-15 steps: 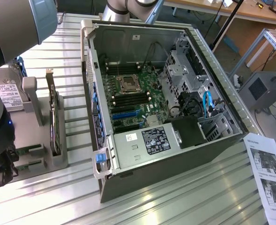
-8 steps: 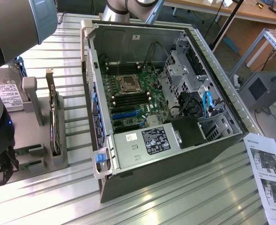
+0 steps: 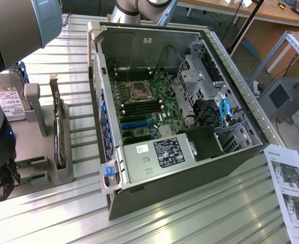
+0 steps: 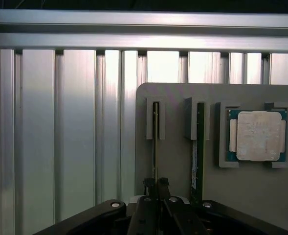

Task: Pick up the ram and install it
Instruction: 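Pick up the ram and move it above insertion slot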

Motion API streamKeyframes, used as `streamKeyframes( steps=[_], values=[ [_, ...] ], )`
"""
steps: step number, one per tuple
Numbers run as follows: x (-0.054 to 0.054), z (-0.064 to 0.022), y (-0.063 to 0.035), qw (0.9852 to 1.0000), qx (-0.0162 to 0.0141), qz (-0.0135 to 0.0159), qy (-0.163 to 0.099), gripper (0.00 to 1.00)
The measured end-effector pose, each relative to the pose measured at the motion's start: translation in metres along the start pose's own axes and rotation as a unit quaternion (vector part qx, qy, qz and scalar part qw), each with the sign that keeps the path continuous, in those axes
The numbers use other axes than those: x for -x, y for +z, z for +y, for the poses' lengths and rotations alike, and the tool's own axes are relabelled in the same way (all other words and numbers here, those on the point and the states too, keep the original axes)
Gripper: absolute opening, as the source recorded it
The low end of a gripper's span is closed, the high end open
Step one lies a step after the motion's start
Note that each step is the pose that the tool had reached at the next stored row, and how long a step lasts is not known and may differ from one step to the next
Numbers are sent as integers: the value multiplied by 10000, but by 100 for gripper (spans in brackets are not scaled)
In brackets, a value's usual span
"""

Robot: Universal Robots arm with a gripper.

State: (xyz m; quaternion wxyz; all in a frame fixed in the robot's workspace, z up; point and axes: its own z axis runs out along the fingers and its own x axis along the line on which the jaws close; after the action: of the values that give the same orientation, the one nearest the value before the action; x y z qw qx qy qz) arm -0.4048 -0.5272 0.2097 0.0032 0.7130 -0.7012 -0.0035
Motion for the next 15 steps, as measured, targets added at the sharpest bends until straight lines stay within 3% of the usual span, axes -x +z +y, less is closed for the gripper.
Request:
streamKeyframes(
  steps=[5,15],
  values=[
    [0,0,0,10000,0,0,0,12],
    [0,1,-128,10000,-1,0,0,12]
  ],
)
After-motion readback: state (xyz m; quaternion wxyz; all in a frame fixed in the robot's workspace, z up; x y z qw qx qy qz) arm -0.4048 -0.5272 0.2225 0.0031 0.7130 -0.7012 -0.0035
